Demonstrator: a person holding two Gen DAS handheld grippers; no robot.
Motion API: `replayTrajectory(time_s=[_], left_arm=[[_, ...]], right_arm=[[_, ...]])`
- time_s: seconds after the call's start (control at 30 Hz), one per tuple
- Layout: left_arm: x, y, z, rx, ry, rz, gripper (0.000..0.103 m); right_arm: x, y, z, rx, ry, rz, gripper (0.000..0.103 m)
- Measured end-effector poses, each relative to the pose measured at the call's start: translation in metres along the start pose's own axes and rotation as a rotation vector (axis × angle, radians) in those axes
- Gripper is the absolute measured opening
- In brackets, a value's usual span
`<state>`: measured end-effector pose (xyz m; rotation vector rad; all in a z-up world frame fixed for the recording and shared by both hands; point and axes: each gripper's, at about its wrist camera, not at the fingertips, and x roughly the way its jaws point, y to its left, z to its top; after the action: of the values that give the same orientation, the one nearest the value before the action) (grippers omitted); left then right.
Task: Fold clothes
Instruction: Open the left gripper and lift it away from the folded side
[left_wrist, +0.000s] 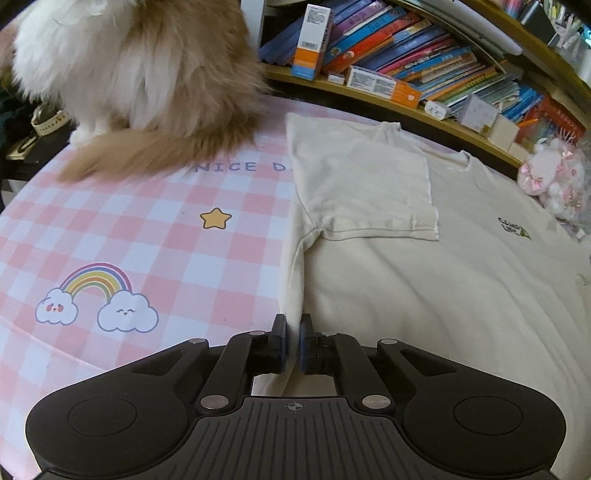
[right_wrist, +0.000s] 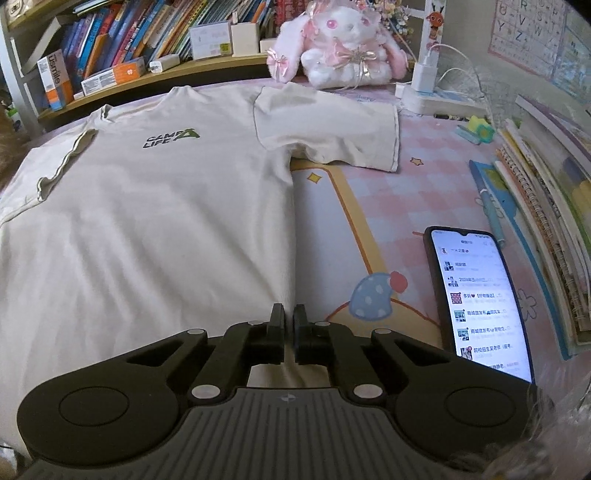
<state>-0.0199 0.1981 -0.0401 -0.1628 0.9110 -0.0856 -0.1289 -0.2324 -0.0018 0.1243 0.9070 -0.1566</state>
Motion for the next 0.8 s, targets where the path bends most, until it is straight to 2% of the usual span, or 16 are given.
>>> replayTrajectory(time_s=[0.17,0.23,0.27,0.3,0.33,0.37,0.4,0.43,0.53,0.6,0.67,0.77,0.8], left_arm=[[-0.005,0.002,-0.001,0.004,-0.024,-0.016,0.016],[-0.013,-0.001,-0.001,0.016,-0.054,-0.025,0.026],[-0.017,-0.004,0.0,0.03,-0.071,-0.024,0.036],[-0.022,-0.007,0.0,0.047,-0.091,-0.022,0.051],[-0.027,-0.011,0.0,0.067,-0.113,-0.018,0.058],[-0.032,-0.014,0.001,0.084,-0.135,-0.017,0.067],[-0.036,-0.017,0.0,0.098,-0.156,-0.02,0.072],[-0.041,-0.021,0.0,0.111,-0.171,-0.023,0.074],[-0.048,-0.029,-0.004,0.128,-0.184,-0.029,0.082],[-0.052,-0.034,-0.01,0.133,-0.183,-0.024,0.091],[-0.053,-0.038,-0.019,0.137,-0.173,-0.011,0.095],[-0.053,-0.042,-0.035,0.136,-0.134,-0.008,0.096],[-0.053,-0.043,-0.04,0.144,-0.119,-0.016,0.096]], right_arm=[[0.001,0.005,-0.003,0.01,-0.009,-0.041,0.006],[0.0,0.005,-0.004,0.03,-0.011,-0.057,0.01],[-0.003,0.006,-0.004,0.043,-0.017,-0.066,0.013],[-0.006,0.006,-0.004,0.053,-0.028,-0.077,0.022],[-0.01,0.007,-0.005,0.062,-0.04,-0.089,0.039],[-0.015,0.01,-0.005,0.063,-0.059,-0.102,0.049],[-0.019,0.012,-0.005,0.064,-0.078,-0.115,0.061],[-0.024,0.016,-0.005,0.059,-0.097,-0.125,0.07],[-0.038,0.028,-0.005,0.051,-0.137,-0.139,0.084],[-0.045,0.036,-0.007,0.052,-0.153,-0.138,0.087],[-0.051,0.043,-0.01,0.058,-0.156,-0.131,0.088],[-0.058,0.055,-0.018,0.068,-0.15,-0.122,0.09],[-0.06,0.059,-0.021,0.07,-0.147,-0.12,0.094]])
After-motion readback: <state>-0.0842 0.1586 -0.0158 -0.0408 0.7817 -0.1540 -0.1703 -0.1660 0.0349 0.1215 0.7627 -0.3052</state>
